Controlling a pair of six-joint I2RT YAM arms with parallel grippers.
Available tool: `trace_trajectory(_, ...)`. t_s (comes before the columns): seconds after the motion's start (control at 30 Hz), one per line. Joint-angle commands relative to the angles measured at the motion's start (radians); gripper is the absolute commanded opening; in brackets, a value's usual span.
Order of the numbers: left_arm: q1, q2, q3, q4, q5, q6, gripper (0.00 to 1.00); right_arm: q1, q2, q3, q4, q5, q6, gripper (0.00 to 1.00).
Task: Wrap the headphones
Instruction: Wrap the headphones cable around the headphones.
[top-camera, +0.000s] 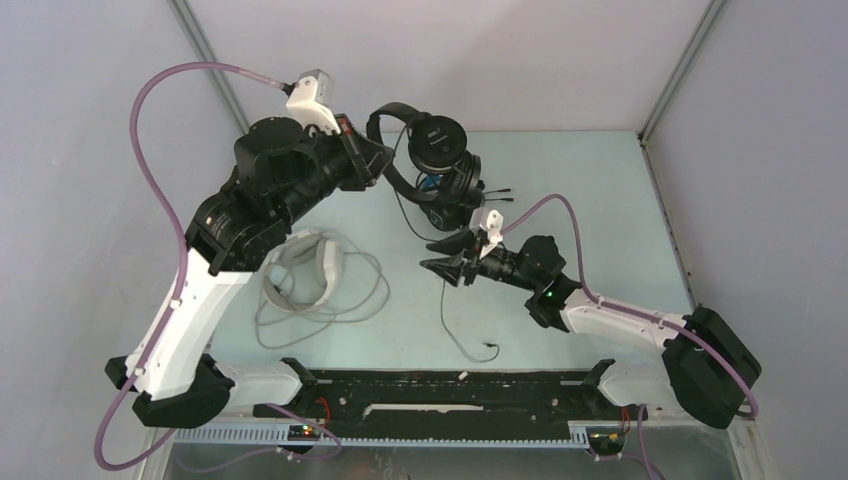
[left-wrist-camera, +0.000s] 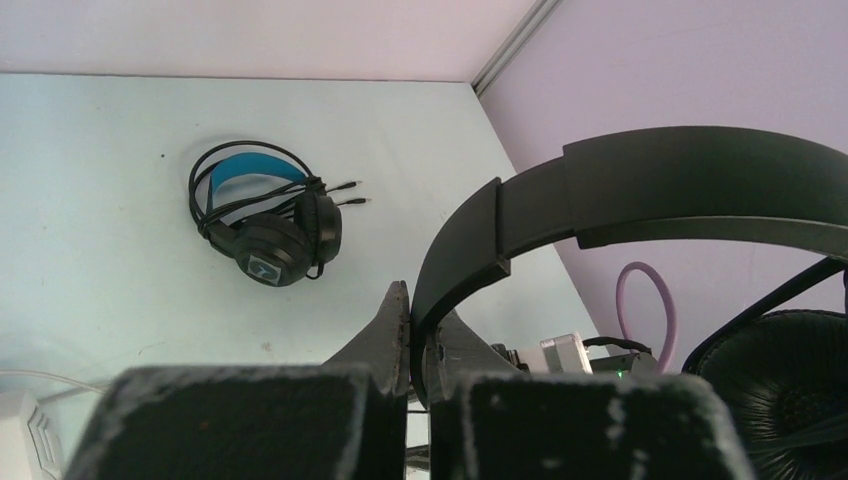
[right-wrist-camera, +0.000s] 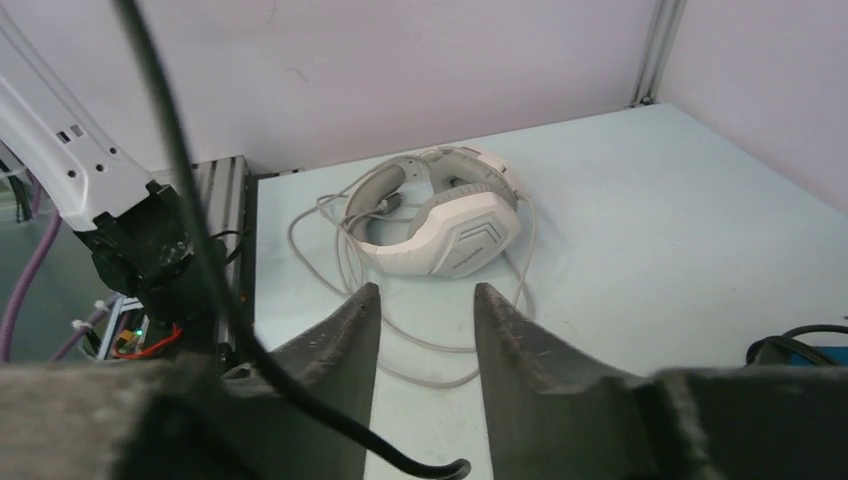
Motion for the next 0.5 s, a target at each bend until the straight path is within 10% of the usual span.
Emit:
trace_trajectory(0.0,0.003,-0.002,0.051,0.081,-0.011,0.001,0.0,-0.014,0.016,0.045,0.084,-0.052,0.047,0.28)
trace_trajectory(0.13,0.003,-0.01,0.036,0.092,-0.013,0.007,0.0,-0.032,0.01,0.045,0.076,-0.042,0.086,0.01)
trace_trajectory(0.47,0.004,-0.046,-0.014,0.095,0.03,-0.003,0.0,-0.057,-0.068,0.045,-0.131,-0.027,0.097,0.0)
